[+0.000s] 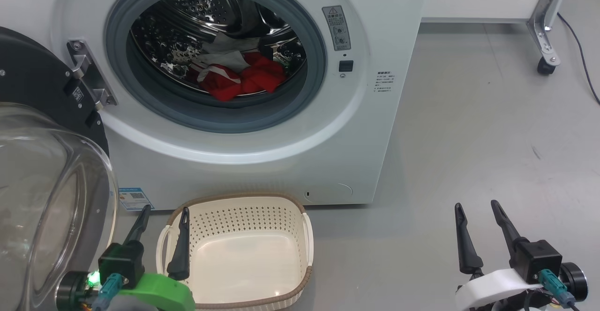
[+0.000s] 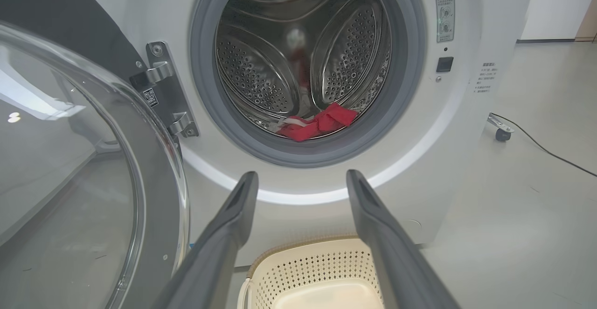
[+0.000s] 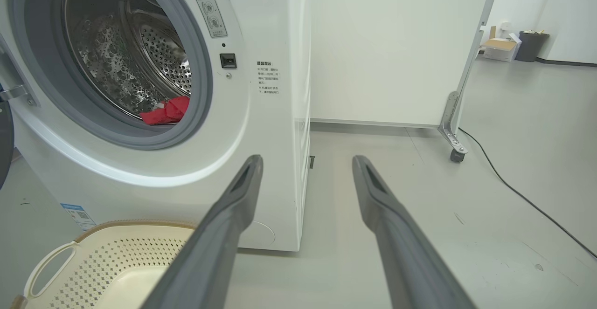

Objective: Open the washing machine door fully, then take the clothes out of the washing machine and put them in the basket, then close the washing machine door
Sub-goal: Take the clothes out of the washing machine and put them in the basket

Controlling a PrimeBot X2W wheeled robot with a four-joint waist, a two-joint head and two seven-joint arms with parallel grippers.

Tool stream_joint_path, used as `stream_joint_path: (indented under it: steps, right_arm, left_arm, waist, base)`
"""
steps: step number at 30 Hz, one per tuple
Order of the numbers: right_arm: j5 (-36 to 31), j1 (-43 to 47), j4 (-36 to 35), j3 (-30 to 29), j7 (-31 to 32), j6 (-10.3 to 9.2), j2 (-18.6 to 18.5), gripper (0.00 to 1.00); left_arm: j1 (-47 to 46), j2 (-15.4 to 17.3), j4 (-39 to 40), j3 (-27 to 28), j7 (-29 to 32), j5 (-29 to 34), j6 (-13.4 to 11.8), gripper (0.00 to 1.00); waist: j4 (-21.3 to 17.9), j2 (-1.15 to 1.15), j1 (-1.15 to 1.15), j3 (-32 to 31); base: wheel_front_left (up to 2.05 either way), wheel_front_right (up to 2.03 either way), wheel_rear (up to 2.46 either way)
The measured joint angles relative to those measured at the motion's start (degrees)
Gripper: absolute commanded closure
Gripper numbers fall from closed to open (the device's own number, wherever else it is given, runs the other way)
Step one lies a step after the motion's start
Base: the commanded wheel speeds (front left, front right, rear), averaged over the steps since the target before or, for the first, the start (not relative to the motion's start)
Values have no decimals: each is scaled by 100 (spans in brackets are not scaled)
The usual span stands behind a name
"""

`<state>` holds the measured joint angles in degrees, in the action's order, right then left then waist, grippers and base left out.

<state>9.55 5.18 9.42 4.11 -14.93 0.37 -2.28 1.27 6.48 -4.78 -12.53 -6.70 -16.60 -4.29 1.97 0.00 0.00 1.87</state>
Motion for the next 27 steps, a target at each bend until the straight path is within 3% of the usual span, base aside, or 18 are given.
stream_joint_path:
  steps: [27]
  right_arm:
    - [-3,-21,-96,60,0,16,0,0]
  left_arm:
    - [-55,-10,-130,-141,225,10,9,0]
  waist:
    - [-17,0,0,221]
  base:
    - [1,-1,0]
